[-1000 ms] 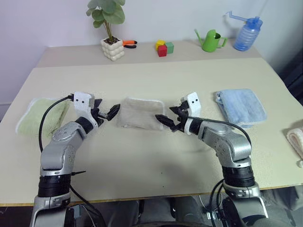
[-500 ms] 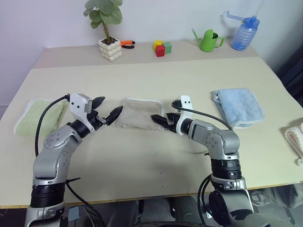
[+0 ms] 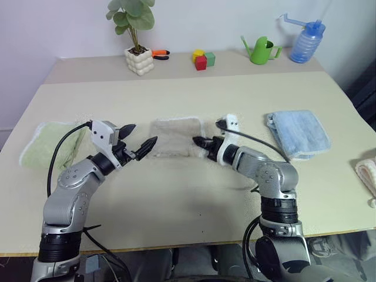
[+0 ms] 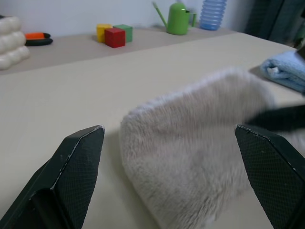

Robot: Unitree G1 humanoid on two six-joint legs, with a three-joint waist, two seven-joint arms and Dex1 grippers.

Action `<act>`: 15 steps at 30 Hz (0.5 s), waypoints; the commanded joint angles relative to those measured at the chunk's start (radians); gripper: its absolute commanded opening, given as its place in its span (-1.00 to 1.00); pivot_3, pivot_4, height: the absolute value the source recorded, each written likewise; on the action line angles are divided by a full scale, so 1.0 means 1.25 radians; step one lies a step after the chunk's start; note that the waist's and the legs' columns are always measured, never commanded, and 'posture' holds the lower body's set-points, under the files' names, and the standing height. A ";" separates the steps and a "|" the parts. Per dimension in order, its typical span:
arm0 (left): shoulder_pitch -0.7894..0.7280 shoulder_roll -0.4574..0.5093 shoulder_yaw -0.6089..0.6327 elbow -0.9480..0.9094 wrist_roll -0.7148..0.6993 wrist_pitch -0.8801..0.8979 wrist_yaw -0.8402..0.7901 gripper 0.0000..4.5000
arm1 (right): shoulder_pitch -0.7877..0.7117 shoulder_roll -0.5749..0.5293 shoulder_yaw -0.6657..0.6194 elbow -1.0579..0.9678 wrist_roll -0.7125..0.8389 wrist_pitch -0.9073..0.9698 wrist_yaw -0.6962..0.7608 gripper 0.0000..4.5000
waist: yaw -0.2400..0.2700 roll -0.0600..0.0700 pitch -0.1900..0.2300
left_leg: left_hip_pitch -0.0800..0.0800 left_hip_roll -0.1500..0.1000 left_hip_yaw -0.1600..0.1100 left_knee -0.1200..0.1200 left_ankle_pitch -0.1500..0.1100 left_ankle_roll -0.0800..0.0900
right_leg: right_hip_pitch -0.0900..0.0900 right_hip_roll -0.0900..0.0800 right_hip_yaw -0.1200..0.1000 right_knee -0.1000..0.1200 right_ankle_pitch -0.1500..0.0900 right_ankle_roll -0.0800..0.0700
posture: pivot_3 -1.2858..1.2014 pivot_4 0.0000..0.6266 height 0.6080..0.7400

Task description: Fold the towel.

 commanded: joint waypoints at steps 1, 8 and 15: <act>-0.021 -0.005 -0.007 -0.004 0.006 -0.017 0.006 1.00 | -0.044 -0.054 -0.120 -0.085 0.051 -0.055 -0.028 -0.99 | 0.002 0.000 0.000 | 0.000 0.000 0.000 0.000 0.000 0.000 | 0.000 0.000 0.000 0.000 0.000 0.000 | 0.03 -0.52 0.88; -0.101 -0.040 -0.074 0.089 0.031 -0.044 -0.029 1.00 | -0.056 -0.168 -0.432 -0.133 0.151 -0.032 -0.217 -0.99 | 0.005 0.000 0.000 | 0.000 0.000 0.000 0.000 0.000 0.000 | 0.001 0.000 0.000 0.000 0.000 0.000 | 0.03 -0.52 0.88; -0.165 -0.068 -0.114 0.173 0.046 -0.075 -0.069 1.00 | 0.091 -0.124 -0.577 -0.225 0.252 0.042 -0.408 -0.99 | -0.002 0.001 0.000 | 0.000 0.000 0.001 -0.001 -0.001 0.001 | 0.001 0.000 0.000 0.000 0.000 0.000 | 0.03 -0.52 0.88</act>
